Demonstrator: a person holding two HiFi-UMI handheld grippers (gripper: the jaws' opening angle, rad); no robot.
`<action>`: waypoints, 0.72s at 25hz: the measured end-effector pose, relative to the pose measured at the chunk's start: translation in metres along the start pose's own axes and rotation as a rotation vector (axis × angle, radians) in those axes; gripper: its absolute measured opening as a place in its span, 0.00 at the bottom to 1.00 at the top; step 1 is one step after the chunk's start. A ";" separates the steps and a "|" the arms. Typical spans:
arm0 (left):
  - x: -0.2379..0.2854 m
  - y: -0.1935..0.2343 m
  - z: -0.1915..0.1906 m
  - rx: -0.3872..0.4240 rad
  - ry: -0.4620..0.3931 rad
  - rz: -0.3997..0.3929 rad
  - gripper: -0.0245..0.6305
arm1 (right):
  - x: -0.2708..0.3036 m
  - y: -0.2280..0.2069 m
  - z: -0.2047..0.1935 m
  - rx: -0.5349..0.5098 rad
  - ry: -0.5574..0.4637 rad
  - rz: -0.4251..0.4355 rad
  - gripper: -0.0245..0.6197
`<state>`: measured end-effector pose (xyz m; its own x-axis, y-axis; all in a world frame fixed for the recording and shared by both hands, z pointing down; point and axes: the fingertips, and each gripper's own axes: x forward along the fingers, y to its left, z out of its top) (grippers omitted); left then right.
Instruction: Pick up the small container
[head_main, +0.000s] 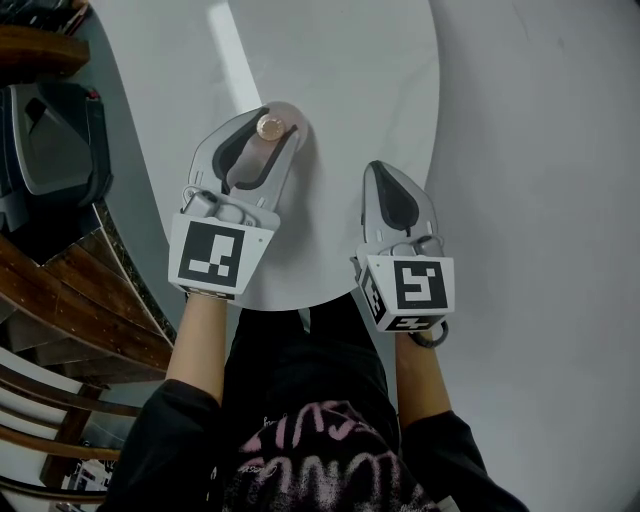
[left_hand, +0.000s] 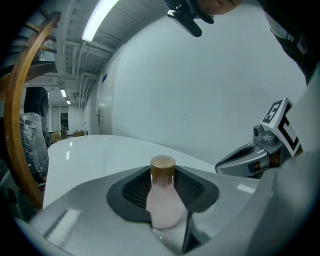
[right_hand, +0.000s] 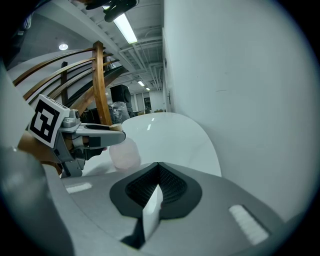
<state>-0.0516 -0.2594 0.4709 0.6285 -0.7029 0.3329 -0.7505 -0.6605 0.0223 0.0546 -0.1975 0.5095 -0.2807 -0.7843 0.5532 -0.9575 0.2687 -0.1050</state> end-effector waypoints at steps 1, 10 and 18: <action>0.001 0.000 0.001 0.005 0.001 0.000 0.25 | 0.000 -0.001 0.001 0.000 -0.002 0.001 0.05; -0.003 -0.001 0.006 0.008 -0.001 0.012 0.25 | 0.000 -0.004 0.008 0.002 -0.018 0.006 0.05; -0.010 -0.004 0.013 0.016 -0.007 0.032 0.25 | -0.004 -0.004 0.015 -0.001 -0.043 0.020 0.05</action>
<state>-0.0526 -0.2532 0.4552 0.6056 -0.7256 0.3267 -0.7671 -0.6415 -0.0030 0.0588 -0.2038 0.4950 -0.3020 -0.8021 0.5151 -0.9517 0.2849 -0.1144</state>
